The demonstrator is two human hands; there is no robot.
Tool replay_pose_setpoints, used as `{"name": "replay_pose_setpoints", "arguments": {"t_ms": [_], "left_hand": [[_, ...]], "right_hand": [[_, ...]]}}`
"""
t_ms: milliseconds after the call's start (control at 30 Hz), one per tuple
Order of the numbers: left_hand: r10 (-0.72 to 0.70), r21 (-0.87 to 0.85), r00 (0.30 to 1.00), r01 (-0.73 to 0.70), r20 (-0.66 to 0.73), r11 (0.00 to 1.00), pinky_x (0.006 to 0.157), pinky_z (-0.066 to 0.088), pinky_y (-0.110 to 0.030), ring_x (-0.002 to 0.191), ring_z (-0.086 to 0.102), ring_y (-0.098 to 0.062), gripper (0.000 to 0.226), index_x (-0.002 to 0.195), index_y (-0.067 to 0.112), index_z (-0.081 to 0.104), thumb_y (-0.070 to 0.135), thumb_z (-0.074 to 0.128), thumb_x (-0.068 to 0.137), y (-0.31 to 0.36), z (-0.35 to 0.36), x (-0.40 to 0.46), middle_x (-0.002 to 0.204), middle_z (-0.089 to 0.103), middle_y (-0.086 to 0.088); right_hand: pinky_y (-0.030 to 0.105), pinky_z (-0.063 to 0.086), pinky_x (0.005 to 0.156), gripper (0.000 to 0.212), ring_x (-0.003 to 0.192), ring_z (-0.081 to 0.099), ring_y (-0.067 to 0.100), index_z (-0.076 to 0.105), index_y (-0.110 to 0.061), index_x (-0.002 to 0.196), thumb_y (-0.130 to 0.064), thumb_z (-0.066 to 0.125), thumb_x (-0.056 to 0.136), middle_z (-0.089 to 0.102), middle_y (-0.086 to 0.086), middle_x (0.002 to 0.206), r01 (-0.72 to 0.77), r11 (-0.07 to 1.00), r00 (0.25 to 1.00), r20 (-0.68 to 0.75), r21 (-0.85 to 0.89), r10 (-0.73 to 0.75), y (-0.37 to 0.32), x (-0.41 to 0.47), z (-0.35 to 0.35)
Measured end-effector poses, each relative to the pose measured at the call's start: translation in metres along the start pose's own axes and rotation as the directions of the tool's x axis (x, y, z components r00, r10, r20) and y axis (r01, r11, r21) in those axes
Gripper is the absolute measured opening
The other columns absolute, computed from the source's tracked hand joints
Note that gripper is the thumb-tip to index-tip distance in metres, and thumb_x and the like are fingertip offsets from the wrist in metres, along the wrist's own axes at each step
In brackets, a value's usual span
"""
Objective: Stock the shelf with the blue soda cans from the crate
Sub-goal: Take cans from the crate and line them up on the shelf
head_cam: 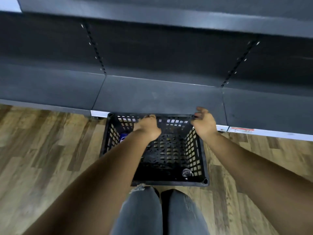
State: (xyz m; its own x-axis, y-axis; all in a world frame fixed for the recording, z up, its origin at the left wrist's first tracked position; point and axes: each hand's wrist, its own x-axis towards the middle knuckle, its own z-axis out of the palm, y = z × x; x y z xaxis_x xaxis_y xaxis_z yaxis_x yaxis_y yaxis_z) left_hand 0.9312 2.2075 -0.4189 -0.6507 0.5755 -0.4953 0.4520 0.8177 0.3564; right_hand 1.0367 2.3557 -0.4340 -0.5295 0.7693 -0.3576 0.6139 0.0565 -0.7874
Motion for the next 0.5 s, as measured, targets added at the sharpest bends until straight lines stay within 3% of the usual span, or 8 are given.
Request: {"name": "replay_pose_setpoints", "arguments": {"t_ms": [200,400,500], "left_hand": [[0.068,-0.018,0.993,-0.066,0.094,0.998,0.102,0.041,-0.045,0.121,0.047,-0.035,0.046,0.133,0.010,0.043,0.017,0.049,0.088,-0.007,0.123,0.091,0.132,0.050,-0.016],[0.043,-0.036,0.992,-0.039,0.121,0.999,0.099,0.043,-0.043,0.120,0.047,-0.034,0.050,0.139,0.009,0.034,0.019,0.049,0.093,-0.020,0.189,0.154,0.134,0.047,-0.016],[0.019,-0.021,0.983,-0.016,0.185,1.000,0.099,0.043,-0.040,0.123,0.045,-0.033,0.058,0.147,0.009,0.023,0.019,0.048,0.095,-0.024,0.216,0.164,0.140,0.042,-0.015]], "right_hand": [[0.025,0.039,0.090,0.051,0.118,0.053,0.028,0.042,-0.009,0.138,0.000,0.054,0.089,0.055,0.013,0.128,0.045,0.990,0.996,0.077,-0.130,-0.036,0.110,0.050,0.086],[0.030,0.041,0.100,0.049,0.116,0.055,0.029,0.047,-0.005,0.134,0.005,0.051,0.086,0.061,0.014,0.119,-0.022,0.994,0.997,0.071,-0.105,0.029,0.178,0.090,0.118],[0.019,0.042,0.084,0.048,0.113,0.055,0.023,0.045,-0.006,0.136,0.000,0.053,0.089,0.061,0.010,0.119,-0.079,0.984,0.991,0.092,-0.160,0.095,0.201,0.097,0.123]]}}
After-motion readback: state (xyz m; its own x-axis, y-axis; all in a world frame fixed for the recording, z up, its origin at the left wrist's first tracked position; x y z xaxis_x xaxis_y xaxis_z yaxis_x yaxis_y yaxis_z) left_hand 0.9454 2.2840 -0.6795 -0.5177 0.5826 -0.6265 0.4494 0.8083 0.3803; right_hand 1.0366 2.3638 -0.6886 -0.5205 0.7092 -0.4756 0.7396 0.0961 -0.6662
